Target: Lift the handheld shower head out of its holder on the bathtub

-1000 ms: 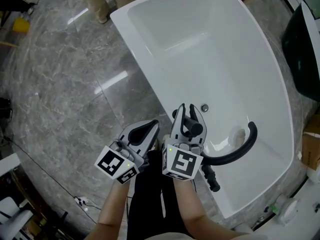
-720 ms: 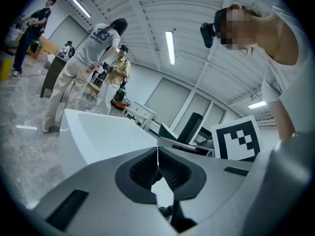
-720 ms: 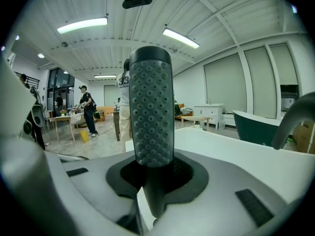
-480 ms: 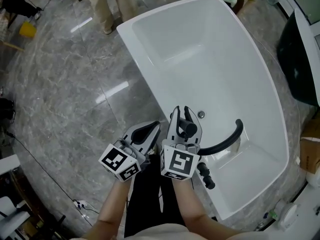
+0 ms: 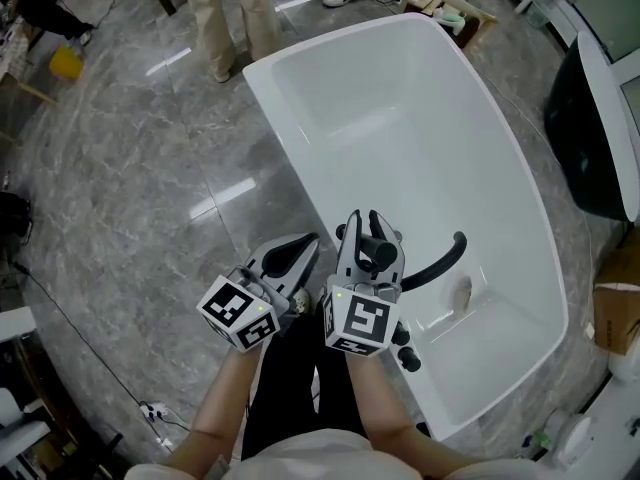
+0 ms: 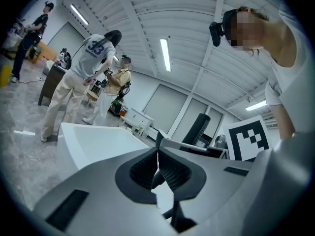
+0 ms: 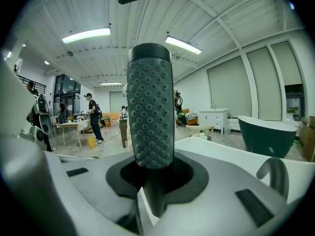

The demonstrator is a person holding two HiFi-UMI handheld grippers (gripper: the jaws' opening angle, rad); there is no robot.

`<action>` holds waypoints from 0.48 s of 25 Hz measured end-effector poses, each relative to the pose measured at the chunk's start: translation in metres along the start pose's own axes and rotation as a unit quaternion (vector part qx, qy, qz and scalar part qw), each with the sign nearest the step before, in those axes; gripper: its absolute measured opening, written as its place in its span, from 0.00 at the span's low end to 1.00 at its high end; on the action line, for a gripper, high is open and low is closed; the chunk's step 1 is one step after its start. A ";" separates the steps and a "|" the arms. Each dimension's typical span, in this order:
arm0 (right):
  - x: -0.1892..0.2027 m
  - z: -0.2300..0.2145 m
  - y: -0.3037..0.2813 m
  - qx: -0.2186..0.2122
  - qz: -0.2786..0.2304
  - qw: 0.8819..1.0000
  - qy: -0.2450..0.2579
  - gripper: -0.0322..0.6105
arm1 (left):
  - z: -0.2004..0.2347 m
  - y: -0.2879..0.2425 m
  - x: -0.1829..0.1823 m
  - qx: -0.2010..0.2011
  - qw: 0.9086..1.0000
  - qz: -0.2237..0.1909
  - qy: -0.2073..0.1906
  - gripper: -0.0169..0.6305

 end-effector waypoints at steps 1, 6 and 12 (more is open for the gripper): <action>-0.002 0.000 0.003 -0.002 -0.001 1.000 -0.001 0.19 | -0.002 0.000 -0.002 0.000 1.000 -0.003 0.000 0.05; -0.016 0.002 0.025 -0.015 -0.003 1.000 0.008 0.19 | -0.019 0.006 -0.018 0.002 1.000 -0.017 -0.005 0.05; -0.042 -0.002 0.041 -0.034 -0.006 0.999 0.022 0.19 | -0.034 0.016 -0.038 -0.003 0.999 -0.028 -0.021 0.05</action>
Point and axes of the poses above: the fingertips, and each gripper's own axes: y backward along the fingers, z to its left, x out of its underside, the point moved 7 cm from there along y, backward along the fingers, and after that the axes turned 8 degrees about -y, right-handed, at the moved point
